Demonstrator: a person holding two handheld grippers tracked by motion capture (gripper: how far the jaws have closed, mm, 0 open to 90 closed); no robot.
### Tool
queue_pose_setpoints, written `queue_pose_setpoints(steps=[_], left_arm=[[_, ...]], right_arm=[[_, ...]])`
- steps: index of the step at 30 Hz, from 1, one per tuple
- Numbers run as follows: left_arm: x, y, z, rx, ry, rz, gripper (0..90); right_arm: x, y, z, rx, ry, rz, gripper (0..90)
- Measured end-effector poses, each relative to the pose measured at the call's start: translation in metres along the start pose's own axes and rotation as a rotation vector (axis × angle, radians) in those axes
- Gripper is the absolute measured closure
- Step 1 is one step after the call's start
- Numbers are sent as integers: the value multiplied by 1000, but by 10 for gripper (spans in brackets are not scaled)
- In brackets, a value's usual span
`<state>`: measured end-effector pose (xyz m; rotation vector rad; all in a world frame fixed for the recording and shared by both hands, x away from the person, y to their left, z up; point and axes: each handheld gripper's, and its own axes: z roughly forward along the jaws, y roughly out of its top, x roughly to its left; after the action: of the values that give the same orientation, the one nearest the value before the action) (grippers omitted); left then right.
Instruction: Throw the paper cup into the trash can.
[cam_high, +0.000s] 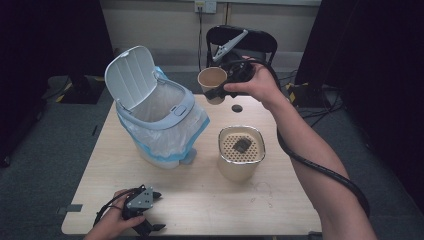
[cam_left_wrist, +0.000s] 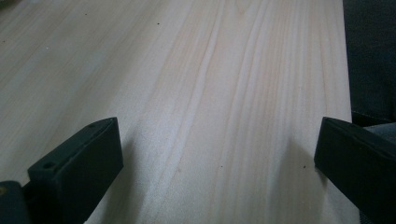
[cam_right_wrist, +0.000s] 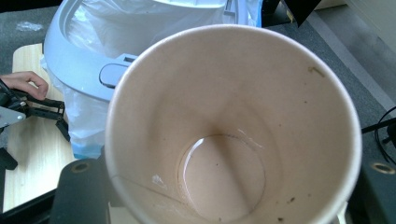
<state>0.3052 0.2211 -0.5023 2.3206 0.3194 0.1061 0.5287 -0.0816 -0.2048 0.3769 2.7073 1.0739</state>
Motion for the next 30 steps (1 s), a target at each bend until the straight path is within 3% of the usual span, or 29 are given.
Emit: queue_pose_setpoints(steps=[30], left_arm=[[0,0,0,0,0,-4,5]], right_arm=[[14,48,33,-41,59,-17,282]])
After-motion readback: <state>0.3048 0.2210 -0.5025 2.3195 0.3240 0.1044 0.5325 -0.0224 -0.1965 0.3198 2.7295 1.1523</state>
